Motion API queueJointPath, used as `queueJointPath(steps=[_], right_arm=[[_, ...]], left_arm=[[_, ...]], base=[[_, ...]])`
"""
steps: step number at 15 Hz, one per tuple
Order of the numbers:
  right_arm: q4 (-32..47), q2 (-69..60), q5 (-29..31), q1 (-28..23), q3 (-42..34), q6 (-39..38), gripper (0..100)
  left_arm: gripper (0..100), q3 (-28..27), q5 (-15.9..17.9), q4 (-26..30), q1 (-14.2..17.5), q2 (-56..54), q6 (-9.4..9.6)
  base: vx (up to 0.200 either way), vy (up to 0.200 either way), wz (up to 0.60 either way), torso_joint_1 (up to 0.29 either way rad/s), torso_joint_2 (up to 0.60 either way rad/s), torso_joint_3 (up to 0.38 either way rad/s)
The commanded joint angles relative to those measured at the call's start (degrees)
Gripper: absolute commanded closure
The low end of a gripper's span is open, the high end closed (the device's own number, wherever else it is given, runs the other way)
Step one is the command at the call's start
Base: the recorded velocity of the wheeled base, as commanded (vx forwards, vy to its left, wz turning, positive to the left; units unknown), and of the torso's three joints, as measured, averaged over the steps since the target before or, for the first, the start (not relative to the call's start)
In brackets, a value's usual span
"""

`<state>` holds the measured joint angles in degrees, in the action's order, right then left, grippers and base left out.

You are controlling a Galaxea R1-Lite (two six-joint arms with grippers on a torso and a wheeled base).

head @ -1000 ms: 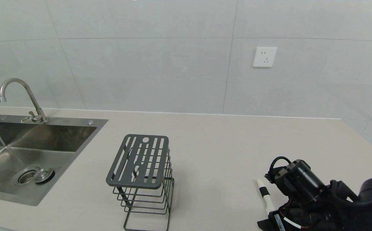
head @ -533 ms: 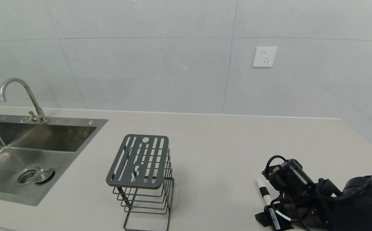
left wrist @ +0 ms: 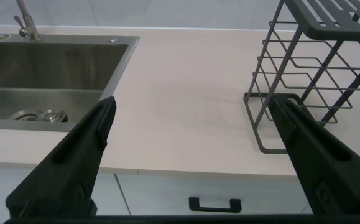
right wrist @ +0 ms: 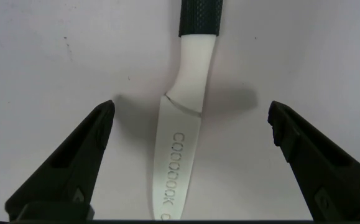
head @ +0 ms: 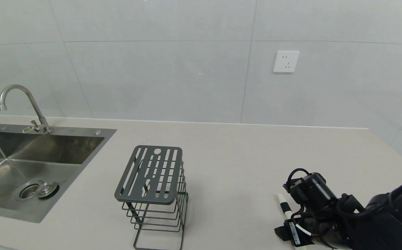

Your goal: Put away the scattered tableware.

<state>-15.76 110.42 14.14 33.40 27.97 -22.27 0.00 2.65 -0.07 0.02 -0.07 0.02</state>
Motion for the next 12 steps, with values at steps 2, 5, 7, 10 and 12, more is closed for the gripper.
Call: queueJointPath(steps=[2,5,7,10,12], right_arm=[[-0.32,1.29,0.01,0.26,-0.10,-0.05,0],[-3.84,2.60,0.01,1.49,-2.21,-0.05,100],[-5.77,2.87,0.01,1.49,-3.36,-0.14,100],[-5.86,2.43,0.01,1.23,-5.03,-0.14,100],[-6.30,2.25,0.01,1.23,-5.11,-0.14,100]], left_arm=[[0,0.00,-0.01,-0.01,0.06,0.07,-0.02],[0,0.00,-0.01,-0.01,-0.02,0.07,-0.02],[0,0.00,-0.01,-0.01,0.06,0.07,-0.02],[0,0.00,-0.01,-0.01,0.06,0.07,-0.02],[0,0.00,-0.01,-0.01,0.06,0.07,-0.02]], base=[[0.000,0.000,0.00,0.000,0.00,0.000],[0.000,0.000,0.00,0.000,0.00,0.000],[0.000,0.000,0.00,0.000,0.00,0.000],[0.000,0.000,0.00,0.000,0.00,0.000],[0.000,0.000,0.00,0.000,0.00,0.000]])
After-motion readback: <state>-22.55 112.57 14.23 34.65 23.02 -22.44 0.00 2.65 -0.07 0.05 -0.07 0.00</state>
